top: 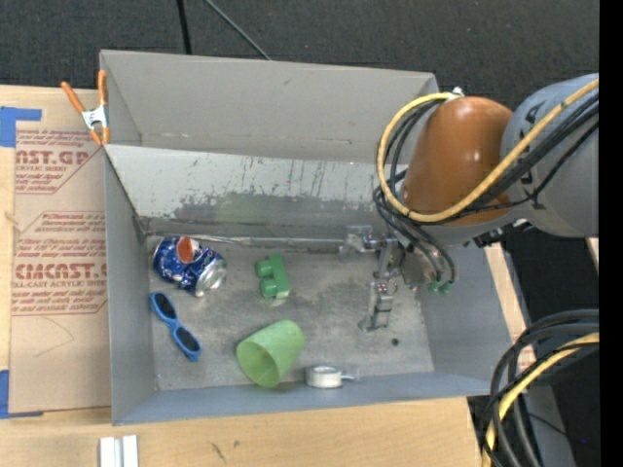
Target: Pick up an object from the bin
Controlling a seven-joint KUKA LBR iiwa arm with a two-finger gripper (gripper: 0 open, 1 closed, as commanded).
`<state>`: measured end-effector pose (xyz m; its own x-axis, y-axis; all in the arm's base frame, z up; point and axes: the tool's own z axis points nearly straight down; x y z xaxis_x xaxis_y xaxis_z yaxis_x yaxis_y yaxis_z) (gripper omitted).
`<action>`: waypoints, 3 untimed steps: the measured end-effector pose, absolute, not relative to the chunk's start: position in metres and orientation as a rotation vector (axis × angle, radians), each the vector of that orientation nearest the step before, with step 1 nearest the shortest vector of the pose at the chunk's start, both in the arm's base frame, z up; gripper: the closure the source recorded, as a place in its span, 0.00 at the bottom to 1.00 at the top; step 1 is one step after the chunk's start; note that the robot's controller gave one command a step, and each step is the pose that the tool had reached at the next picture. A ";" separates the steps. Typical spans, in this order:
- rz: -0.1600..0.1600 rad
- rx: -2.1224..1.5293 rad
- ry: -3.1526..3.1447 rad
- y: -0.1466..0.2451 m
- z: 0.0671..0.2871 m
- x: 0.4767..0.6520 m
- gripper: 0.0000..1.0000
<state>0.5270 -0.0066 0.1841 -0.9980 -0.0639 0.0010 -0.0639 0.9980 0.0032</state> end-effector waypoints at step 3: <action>0.000 0.741 -3.056 0.045 0.069 0.518 0.00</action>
Offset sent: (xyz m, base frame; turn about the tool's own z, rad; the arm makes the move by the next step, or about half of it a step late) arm 0.0011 0.0450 -0.0693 -0.2532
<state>0.5179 0.0446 0.0694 -0.8890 -0.4580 -0.0027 -0.4580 0.8890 -0.0009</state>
